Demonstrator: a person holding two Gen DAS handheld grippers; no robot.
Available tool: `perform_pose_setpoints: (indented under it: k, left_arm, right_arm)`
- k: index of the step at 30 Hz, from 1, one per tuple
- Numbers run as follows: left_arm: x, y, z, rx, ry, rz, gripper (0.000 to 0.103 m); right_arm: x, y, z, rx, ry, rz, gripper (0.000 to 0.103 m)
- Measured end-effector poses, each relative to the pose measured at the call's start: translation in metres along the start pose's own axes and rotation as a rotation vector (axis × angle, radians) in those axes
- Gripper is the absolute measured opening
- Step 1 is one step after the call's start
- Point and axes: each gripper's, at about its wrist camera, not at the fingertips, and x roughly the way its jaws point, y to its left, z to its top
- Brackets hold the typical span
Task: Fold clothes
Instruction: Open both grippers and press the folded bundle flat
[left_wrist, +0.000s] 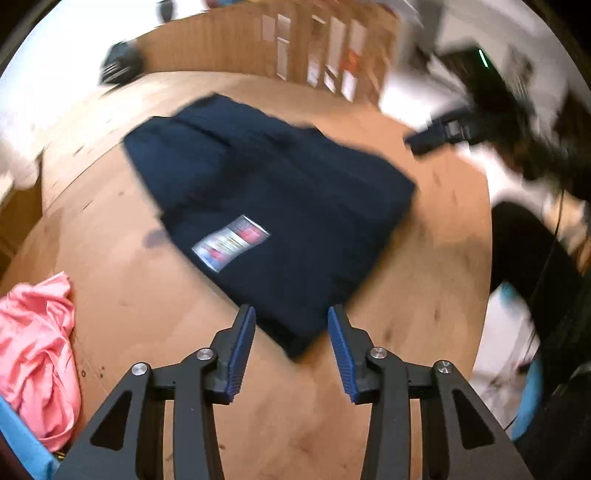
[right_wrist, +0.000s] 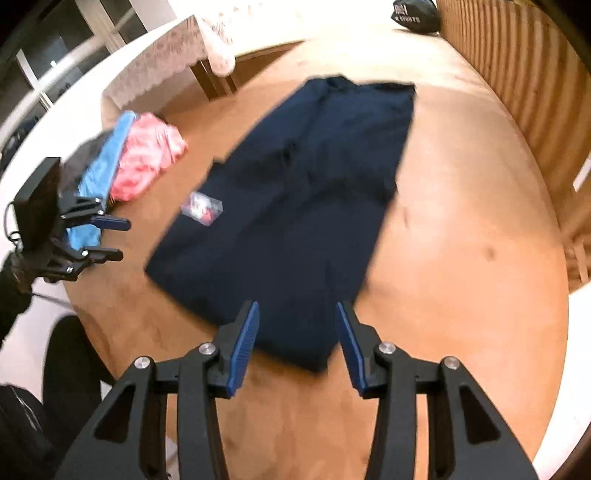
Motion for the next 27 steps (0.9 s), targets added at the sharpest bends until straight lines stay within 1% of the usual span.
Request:
perform_pose_setpoints:
  k: [2, 3, 5, 8, 11, 12, 13, 14, 16, 19, 21, 23, 24, 27]
  left_arm:
    - [0.012, -0.005, -0.002, 0.001, 0.023, 0.015, 0.039]
    - [0.017, -0.004, -0.004, -0.020, 0.028, 0.019, 0.039]
    - [0.018, 0.010, -0.012, -0.136, 0.013, 0.006, 0.039]
    - [0.010, 0.021, -0.029, -0.244, -0.028, -0.044, 0.039]
    - [0.014, 0.015, -0.034, -0.236, -0.036, -0.064, 0.039]
    - [0.019, 0.012, -0.033, -0.229, -0.032, -0.070, 0.039]
    - [0.023, 0.010, -0.033, -0.222, -0.027, -0.078, 0.039]
    - [0.027, 0.009, -0.033, -0.213, -0.025, -0.086, 0.039]
    - [0.034, 0.007, -0.032, -0.199, -0.021, -0.102, 0.039]
    - [0.039, 0.013, -0.032, -0.212, -0.033, -0.127, 0.033]
    - [0.041, 0.017, -0.032, -0.223, -0.051, -0.144, 0.017]
    - [0.041, 0.017, -0.034, -0.217, -0.059, -0.150, 0.011]
    - [0.039, 0.016, -0.036, -0.208, -0.061, -0.144, 0.009]
    - [0.030, 0.012, -0.041, -0.192, -0.065, -0.120, 0.008]
  right_arm:
    - [0.005, 0.008, -0.007, 0.003, 0.017, -0.003, 0.043]
    - [0.006, 0.015, -0.009, -0.010, 0.013, 0.005, 0.043]
    - [0.010, 0.031, -0.012, -0.043, 0.010, 0.021, 0.043]
    - [0.021, 0.056, -0.011, -0.117, 0.034, 0.045, 0.043]
    - [0.040, 0.074, 0.002, -0.145, 0.068, 0.040, 0.042]
    - [0.047, 0.080, 0.006, -0.154, 0.080, 0.036, 0.040]
    - [0.053, 0.084, 0.010, -0.163, 0.092, 0.023, 0.033]
    - [0.059, 0.086, 0.012, -0.171, 0.104, 0.000, 0.024]
    - [0.065, 0.082, 0.015, -0.166, 0.125, -0.025, 0.016]
    - [0.067, 0.071, 0.014, -0.135, 0.141, -0.028, 0.016]
    - [0.070, 0.065, 0.012, -0.121, 0.159, -0.028, 0.016]
    - [0.078, 0.062, 0.010, -0.112, 0.179, -0.030, 0.015]
    - [0.078, 0.061, 0.008, -0.113, 0.178, -0.027, 0.015]
    - [0.077, 0.055, 0.006, -0.101, 0.163, 0.006, 0.013]
